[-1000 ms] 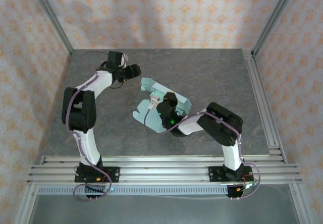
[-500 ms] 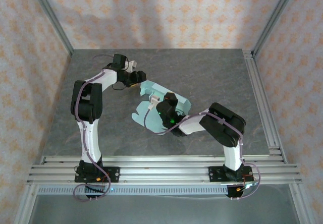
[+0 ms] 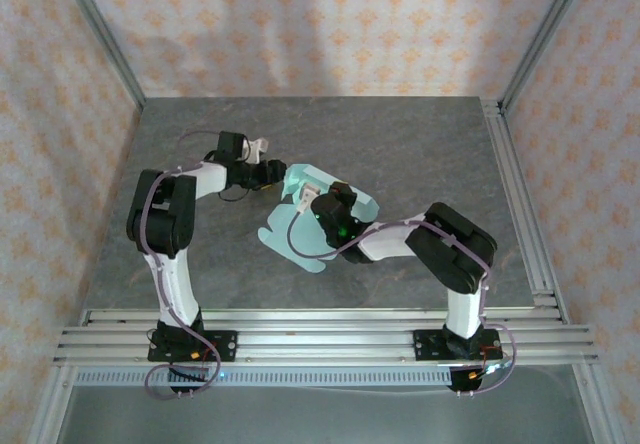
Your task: Fold the paper box
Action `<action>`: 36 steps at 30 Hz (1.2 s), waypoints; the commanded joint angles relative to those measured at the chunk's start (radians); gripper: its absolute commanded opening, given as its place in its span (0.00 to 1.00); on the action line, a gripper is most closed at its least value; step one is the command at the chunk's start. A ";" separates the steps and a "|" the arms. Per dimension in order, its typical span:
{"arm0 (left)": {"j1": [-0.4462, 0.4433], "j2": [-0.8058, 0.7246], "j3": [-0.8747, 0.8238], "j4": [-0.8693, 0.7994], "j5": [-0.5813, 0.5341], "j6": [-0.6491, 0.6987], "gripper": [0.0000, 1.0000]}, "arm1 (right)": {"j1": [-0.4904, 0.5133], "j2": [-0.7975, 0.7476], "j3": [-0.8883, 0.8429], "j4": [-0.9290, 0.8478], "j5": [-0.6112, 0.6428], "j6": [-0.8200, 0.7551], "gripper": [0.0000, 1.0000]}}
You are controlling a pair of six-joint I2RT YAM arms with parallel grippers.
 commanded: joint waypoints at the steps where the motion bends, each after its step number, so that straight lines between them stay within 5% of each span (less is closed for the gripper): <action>1: -0.003 -0.066 -0.075 0.235 0.027 -0.021 0.59 | -0.007 -0.024 0.008 -0.079 -0.039 0.053 0.00; 7: -0.005 -0.095 -0.140 0.385 0.052 -0.004 0.53 | -0.010 -0.021 0.014 -0.094 -0.041 0.068 0.00; 25: -0.055 -0.042 -0.224 0.473 0.084 0.000 0.52 | -0.023 -0.021 0.028 -0.106 -0.045 0.089 0.00; 36: -0.058 -0.052 -0.227 0.450 0.055 0.021 0.52 | 0.002 0.043 -0.015 0.137 0.016 -0.149 0.00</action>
